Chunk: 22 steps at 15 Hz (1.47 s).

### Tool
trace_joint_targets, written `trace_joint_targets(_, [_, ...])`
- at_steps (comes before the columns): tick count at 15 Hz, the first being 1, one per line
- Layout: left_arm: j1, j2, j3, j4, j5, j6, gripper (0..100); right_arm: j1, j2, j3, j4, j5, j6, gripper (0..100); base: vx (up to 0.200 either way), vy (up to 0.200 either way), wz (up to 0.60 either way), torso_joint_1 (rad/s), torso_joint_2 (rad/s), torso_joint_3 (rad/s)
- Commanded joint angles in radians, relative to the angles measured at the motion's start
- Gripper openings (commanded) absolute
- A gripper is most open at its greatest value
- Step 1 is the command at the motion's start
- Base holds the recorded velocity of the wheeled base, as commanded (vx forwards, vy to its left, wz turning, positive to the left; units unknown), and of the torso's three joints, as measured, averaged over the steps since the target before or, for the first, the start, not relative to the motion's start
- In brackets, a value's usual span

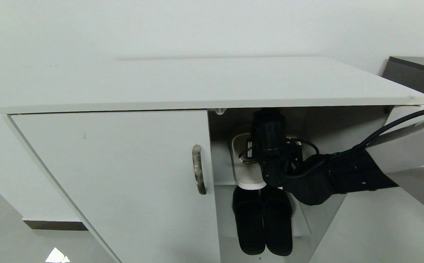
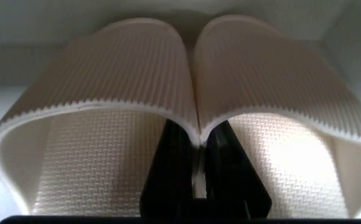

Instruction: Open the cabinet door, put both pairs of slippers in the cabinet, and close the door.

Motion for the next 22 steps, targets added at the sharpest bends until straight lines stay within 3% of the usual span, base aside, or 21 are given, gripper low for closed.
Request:
trace_joint_targets(1, [0.0, 0.001, 0.0, 0.0, -0.001, -0.001, 0, -0.01, 0.029, -0.016, 0.0, 0.002, -0.001, 0, 0.0, 0.0, 0.0, 0.0, 0.0, 0.0])
trace_joint_targets(2, [0.0, 0.001, 0.0, 0.0, -0.001, -0.001, 0, -0.012, 0.032, -0.018, 0.0, 0.0, -0.001, 100, 0.0, 0.0, 0.0, 0.0, 0.0, 0.0])
trace_joint_targets(6, [0.0, 0.001, 0.0, 0.0, -0.001, -0.001, 0, -0.01, 0.014, 0.013, -0.002, 0.0, 0.003, 100, 0.0, 0.0, 0.0, 0.0, 0.0, 0.0])
trace_joint_targets(13, [0.0, 0.001, 0.0, 0.0, -0.001, -0.001, 0, 0.094, -0.257, 0.356, -0.119, 0.031, 0.008, 100, 0.0, 0.0, 0.0, 0.0, 0.0, 0.0])
trace_joint_targets(17, [0.0, 0.001, 0.0, 0.0, -0.001, -0.001, 0, 0.128, -0.348, 0.461, -0.126, 0.088, 0.016, 100, -0.2, 0.0, 0.0, 0.005, 0.01, 0.001])
trace_joint_targets(22, [0.0, 0.001, 0.0, 0.0, -0.001, -0.001, 0, 0.151, -0.377, 0.477, -0.135, 0.103, 0.019, 100, -0.2, 0.0, 0.0, 0.0, 0.0, 0.003])
